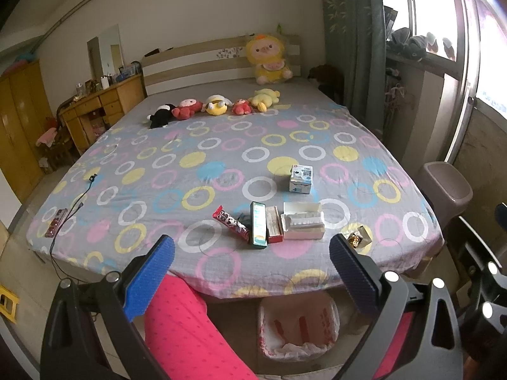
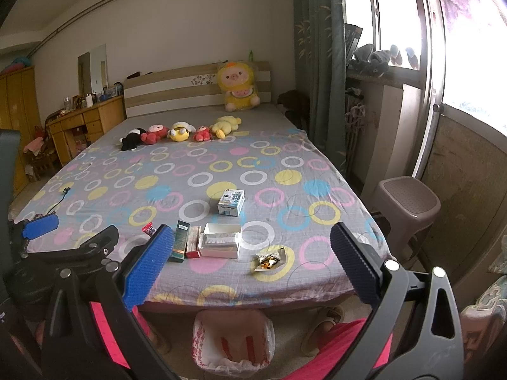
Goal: Collect trash
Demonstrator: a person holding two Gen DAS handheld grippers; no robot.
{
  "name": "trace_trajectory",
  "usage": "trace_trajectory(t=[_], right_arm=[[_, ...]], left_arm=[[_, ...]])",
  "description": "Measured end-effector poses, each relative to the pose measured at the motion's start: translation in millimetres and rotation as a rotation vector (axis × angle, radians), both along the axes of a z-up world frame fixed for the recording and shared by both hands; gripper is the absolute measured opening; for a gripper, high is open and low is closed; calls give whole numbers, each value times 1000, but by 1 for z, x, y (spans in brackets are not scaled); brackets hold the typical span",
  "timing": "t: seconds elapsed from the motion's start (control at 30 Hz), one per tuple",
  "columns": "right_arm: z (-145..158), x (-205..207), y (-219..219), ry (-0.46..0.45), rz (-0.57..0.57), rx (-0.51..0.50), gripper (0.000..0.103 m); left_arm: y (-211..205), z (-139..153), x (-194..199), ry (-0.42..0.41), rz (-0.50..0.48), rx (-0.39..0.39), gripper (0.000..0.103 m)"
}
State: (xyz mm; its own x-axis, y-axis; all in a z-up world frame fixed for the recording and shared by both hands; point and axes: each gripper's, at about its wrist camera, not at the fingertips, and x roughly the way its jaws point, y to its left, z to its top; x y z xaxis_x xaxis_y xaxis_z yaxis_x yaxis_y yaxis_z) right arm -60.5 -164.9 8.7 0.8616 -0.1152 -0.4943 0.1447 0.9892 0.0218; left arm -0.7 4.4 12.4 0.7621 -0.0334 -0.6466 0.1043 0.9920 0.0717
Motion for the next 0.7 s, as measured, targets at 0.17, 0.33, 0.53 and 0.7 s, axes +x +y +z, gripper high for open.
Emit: trace_trajectory(t=[0.17, 0.33, 0.53, 0.7], right_arm=[[-2, 0, 0, 1, 3, 1, 97], [-3, 0, 0, 3, 5, -2, 97], [1, -1, 0, 3, 4, -1, 97], [2, -1, 1, 2, 4, -1, 97]], left_arm=[[-5, -4, -1, 3, -2, 7, 96], [-5, -5, -2, 7, 3, 6, 96], [-3, -6, -1, 11, 3, 3, 96], [-3, -6, -1, 9, 6, 12, 96]])
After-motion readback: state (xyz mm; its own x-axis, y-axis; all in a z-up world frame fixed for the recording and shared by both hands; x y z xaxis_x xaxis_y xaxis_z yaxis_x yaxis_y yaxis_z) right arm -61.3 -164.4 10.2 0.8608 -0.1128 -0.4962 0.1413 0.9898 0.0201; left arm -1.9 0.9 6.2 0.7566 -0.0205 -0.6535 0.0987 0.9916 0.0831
